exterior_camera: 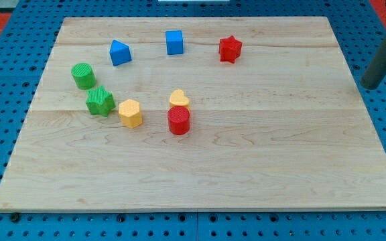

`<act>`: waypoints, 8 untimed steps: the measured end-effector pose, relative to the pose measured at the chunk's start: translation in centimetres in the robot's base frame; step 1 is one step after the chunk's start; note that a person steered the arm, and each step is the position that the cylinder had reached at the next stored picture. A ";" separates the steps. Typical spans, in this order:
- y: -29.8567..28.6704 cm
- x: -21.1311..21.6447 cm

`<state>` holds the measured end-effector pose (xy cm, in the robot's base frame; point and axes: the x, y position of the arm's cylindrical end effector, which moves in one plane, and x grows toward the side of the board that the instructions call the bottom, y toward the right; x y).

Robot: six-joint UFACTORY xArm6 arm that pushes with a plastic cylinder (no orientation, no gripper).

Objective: Place your arm in between the blue triangle and green circle

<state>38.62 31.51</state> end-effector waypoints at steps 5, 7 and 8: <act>-2.7 -3.6; -21.5 0.0; -30.4 -0.1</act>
<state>38.55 1.11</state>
